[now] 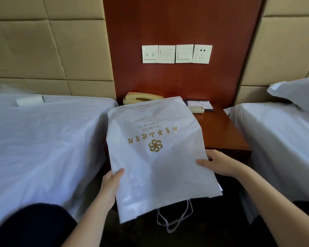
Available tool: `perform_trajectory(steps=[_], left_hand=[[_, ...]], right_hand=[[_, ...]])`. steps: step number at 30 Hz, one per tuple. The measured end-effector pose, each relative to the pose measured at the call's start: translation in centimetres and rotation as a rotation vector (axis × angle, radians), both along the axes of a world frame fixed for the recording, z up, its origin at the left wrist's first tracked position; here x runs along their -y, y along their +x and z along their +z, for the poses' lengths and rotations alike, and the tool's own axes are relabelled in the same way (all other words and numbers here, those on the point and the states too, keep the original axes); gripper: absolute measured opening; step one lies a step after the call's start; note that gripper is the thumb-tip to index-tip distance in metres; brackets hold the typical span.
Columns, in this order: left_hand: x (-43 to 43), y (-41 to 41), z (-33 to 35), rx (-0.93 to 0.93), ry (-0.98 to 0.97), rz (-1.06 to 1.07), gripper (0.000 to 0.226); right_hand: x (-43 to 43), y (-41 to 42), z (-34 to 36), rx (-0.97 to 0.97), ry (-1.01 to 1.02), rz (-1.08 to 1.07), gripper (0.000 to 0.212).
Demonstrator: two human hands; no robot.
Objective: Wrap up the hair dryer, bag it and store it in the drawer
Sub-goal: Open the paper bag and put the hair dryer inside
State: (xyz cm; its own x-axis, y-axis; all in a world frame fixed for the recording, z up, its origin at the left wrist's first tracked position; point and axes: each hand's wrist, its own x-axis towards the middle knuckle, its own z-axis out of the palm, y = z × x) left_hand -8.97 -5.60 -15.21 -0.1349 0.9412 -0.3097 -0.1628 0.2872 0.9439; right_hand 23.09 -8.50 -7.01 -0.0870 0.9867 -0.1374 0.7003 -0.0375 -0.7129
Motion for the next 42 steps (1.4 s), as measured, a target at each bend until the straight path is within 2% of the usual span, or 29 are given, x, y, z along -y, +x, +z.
perform_trajectory(steps=[3,5,9,11,13,15,17,19,21,23,25,28,31,33,36,38,42], left_hand=[[0.8,-0.6,1.0,-0.073,-0.054,-0.093,0.029],[1.3,-1.4,1.9,-0.127,-0.045,-0.135,0.026],[2.0,-3.6,4.1,-0.244,0.004,-0.109,0.019],[2.5,-4.2,5.1,-0.343,0.0,-0.088,0.019],[2.8,-4.4,5.9,-0.383,0.003,-0.062,0.031],[3.4,-4.5,6.6,-0.324,0.001,-0.031,0.049],[4.2,-4.8,7.2,-0.268,-0.012,-0.018,0.07],[5.3,-4.9,7.9,-0.243,0.002,-0.06,0.081],[6.3,-5.2,9.0,-0.221,0.068,-0.12,0.079],[7.0,-5.6,10.6,-0.194,0.143,-0.181,0.055],[7.2,-6.0,12.3,-0.175,0.169,-0.225,0.028],[6.4,-6.5,14.0,-0.092,0.143,-0.233,0.024],[5.3,-6.4,15.4,0.063,0.076,-0.203,0.02],[4.6,-6.3,16.3,0.144,0.079,-0.18,0.026],[3.4,-6.2,17.3,0.314,0.132,-0.155,0.056],[2.4,-6.1,18.0,0.398,0.137,-0.117,0.055],[0.3,-5.4,19.2,0.577,0.217,0.005,0.031]], right_hand=[[0.3,0.0,-0.3,0.044,0.038,-0.054,0.015],[0.7,0.2,-0.2,0.04,0.082,-0.126,0.019],[1.7,0.7,0.7,-0.094,0.165,-0.222,0.029],[2.2,0.7,1.0,-0.142,0.168,-0.228,0.023],[2.7,0.4,1.1,-0.194,0.156,-0.238,0.015],[3.3,0.2,1.3,-0.26,0.123,-0.245,0.01],[3.9,0.1,1.5,-0.299,0.049,-0.243,0.032],[4.5,0.1,1.8,-0.304,0.002,-0.224,0.05],[5.0,0.4,2.4,-0.321,0.017,-0.193,0.067],[5.4,0.5,3.4,-0.327,0.092,-0.155,0.074],[5.5,0.4,4.8,-0.377,0.158,-0.106,0.07],[5.1,0.1,6.6,-0.479,0.182,-0.078,0.065],[4.4,0.1,7.9,-0.491,0.188,-0.044,0.067],[3.7,0.0,8.7,-0.395,0.196,-0.016,0.062],[2.4,0.2,9.8,-0.208,0.173,-0.057,0.043],[1.4,0.2,10.7,-0.18,0.131,-0.089,0.032],[-0.8,0.5,12.8,-0.472,0.039,-0.085,0.025]])
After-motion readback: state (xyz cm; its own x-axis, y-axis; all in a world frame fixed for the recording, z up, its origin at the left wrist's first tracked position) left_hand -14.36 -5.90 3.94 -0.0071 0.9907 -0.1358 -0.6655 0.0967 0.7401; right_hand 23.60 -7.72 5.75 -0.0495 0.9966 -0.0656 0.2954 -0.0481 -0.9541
